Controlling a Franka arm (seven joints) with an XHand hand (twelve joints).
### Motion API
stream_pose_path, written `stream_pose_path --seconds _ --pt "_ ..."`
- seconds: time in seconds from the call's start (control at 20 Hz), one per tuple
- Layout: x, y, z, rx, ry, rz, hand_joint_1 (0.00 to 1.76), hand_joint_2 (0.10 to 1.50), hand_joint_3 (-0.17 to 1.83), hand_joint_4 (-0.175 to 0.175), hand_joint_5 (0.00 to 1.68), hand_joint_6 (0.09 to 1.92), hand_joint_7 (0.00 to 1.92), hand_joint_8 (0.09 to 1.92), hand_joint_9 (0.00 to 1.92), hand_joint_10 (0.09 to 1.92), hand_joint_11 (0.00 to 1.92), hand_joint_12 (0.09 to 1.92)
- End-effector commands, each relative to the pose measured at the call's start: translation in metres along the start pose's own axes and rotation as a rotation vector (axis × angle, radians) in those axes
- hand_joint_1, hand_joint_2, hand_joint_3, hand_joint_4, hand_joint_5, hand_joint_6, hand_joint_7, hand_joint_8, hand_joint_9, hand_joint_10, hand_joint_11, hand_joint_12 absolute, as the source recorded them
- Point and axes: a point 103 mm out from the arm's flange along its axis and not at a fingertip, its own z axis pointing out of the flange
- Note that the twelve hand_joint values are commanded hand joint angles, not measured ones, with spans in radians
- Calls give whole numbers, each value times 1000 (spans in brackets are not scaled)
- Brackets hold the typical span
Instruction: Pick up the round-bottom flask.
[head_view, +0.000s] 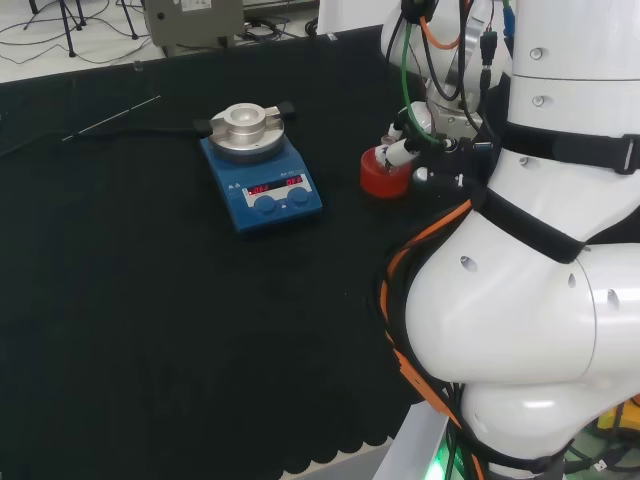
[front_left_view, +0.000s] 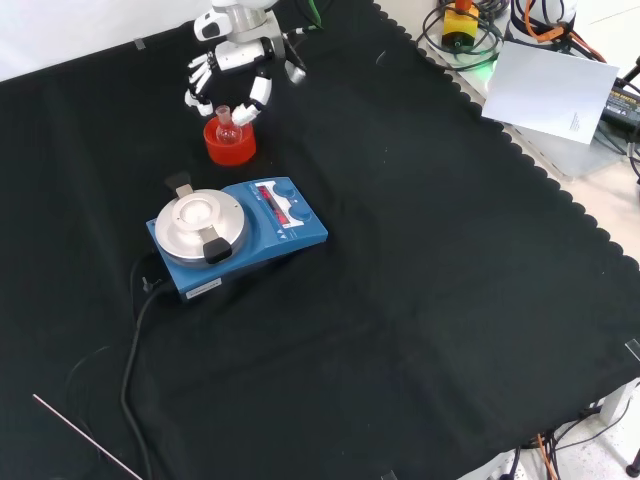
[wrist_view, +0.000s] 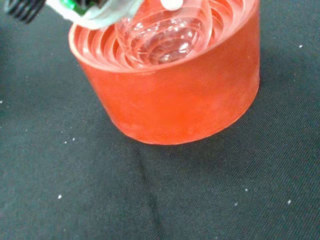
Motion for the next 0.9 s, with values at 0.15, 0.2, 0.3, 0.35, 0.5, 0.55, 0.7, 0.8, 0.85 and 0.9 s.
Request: stream_pose_path --seconds 0.15,0.2,0.3,0.35,0.5,0.55,0.7,0.8,0.85,0.9 --pt "0 2 0 -4 5 13 869 670 677 -23 698 795 416 638 533 625 152 1342" --pt "0 3 0 -6 7 13 869 672 677 -23 692 796 417 638 534 624 154 1341" --pt "2 4 0 -12 7 12 869 675 677 -25 675 817 418 636 537 622 159 1335" --pt "2 4 0 -14 7 12 869 677 678 -25 669 823 419 635 538 621 161 1334" --pt "3 4 0 -13 4 13 869 679 679 -25 662 831 419 634 539 620 165 1334" --pt "3 5 -1 -12 2 13 869 680 679 -25 661 833 420 634 540 620 167 1334" --pt "3 7 -2 -16 -1 18 871 685 681 -25 689 848 421 634 544 621 171 1334" --pt "2 6 -2 -19 0 18 875 689 682 -25 714 859 423 635 548 622 178 1335" --pt "2 6 -2 -19 0 18 876 690 683 -25 720 862 424 635 549 623 181 1335" --pt "1 6 -2 -19 -1 19 877 691 683 -26 724 863 424 636 550 623 184 1335"
